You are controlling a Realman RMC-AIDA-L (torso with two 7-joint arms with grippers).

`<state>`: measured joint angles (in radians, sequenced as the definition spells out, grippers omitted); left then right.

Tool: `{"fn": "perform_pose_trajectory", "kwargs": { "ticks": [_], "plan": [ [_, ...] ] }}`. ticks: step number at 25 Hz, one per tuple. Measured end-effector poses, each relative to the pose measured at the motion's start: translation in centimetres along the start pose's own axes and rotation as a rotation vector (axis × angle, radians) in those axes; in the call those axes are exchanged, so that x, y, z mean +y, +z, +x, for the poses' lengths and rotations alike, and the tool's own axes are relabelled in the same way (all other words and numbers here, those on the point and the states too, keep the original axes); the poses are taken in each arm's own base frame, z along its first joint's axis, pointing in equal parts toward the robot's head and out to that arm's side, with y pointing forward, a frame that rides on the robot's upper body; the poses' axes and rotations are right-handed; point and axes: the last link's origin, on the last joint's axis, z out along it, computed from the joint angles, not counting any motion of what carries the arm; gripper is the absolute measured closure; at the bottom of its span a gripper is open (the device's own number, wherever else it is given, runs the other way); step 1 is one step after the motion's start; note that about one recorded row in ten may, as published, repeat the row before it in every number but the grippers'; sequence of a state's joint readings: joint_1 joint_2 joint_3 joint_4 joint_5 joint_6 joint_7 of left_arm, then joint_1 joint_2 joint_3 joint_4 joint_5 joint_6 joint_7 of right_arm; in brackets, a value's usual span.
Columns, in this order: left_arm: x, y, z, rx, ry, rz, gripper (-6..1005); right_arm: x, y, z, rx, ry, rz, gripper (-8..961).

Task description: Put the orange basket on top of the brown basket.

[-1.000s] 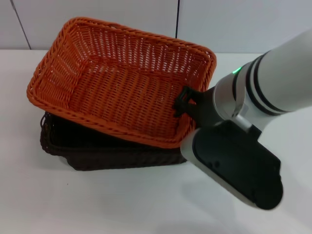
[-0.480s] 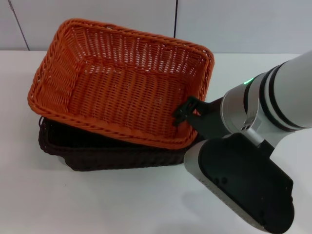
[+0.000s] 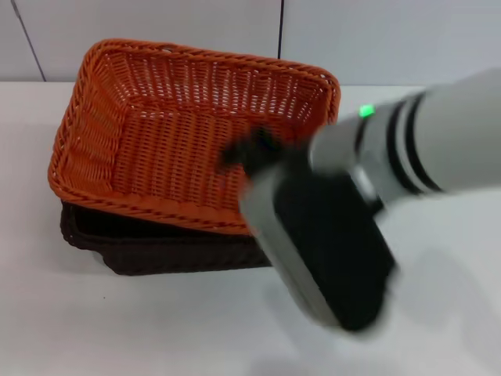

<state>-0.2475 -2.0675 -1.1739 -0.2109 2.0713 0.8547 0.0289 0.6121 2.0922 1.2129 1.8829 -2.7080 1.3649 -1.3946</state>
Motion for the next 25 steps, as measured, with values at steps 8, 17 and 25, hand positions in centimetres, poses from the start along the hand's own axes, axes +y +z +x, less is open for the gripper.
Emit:
{"fn": "perform_pose_trajectory", "kwargs": {
  "ticks": [8,17,25],
  "plan": [
    [-1.0,0.0,0.2,0.01,-0.015,0.043,203,-2.7,1.4,11.3,-0.005,0.8,0.643,384],
    [-1.9,0.3,1.3,0.065,-0.041,0.089,202,13.0,0.1,14.9,-0.083,1.449,1.27,384],
    [-0.9,0.6,2.3,0.119,-0.028,0.052,202,22.7,-0.2,15.0,-0.144,1.553,1.598,385]
  ]
}}
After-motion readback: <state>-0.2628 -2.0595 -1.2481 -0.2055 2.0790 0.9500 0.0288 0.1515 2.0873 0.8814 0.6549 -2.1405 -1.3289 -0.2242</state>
